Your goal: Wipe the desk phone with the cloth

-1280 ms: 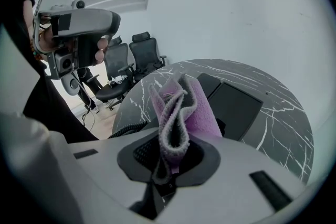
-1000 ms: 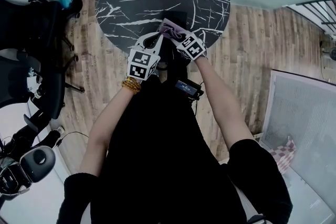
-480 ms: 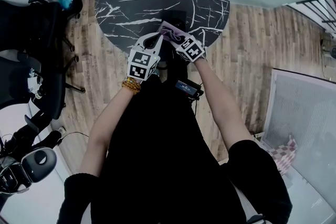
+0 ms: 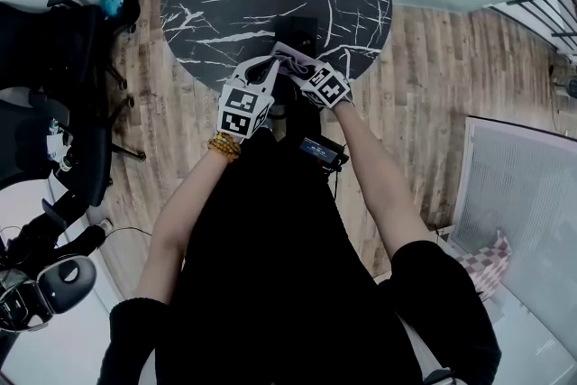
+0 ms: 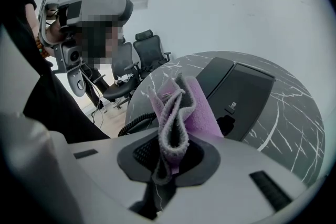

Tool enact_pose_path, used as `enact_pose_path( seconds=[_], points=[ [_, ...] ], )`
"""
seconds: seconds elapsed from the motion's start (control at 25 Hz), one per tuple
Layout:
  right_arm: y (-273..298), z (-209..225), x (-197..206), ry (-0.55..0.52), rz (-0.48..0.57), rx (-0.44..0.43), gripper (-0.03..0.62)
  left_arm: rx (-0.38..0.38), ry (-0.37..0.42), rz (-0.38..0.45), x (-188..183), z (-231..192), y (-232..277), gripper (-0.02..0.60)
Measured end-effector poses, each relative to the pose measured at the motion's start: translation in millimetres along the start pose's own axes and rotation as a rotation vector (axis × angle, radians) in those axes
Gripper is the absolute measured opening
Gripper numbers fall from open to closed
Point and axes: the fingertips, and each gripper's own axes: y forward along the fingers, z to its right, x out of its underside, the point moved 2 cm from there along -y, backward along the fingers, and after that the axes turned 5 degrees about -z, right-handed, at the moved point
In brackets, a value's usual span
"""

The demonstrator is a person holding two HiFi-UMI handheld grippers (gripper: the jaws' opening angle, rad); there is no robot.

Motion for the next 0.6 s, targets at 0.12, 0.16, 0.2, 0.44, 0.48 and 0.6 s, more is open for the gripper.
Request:
enact_pose_path(
  seconds=[0.12,0.16,0.2,0.44,0.48,0.6],
  points=[
    [1,-2,2,0.003,-0.004,-0.013,0.054,0.001,-0.001,-0.006,2,0,0,0.014],
    [2,-2,3,0.005,-0.005,-0.016,0.054,0.002,-0.001,-0.007,2,0,1,0.014],
    [2,-2,4,0.006,-0.007,-0.019,0.054,0.002,-0.001,-0.008,2,0,1,0.014],
    [3,-7,9,0.014,-0.019,-0.050,0.054,0.004,-0.001,-0.010,3,0,3,0.014],
    [3,-7,10,0.017,-0.020,-0.052,0.054,0.005,-0.001,-0.011,3,1,3,0.014],
    [3,-10,11,0.022,-0.020,-0.057,0.054,0.005,-0.002,-0.012,3,0,2,0.014]
  ],
)
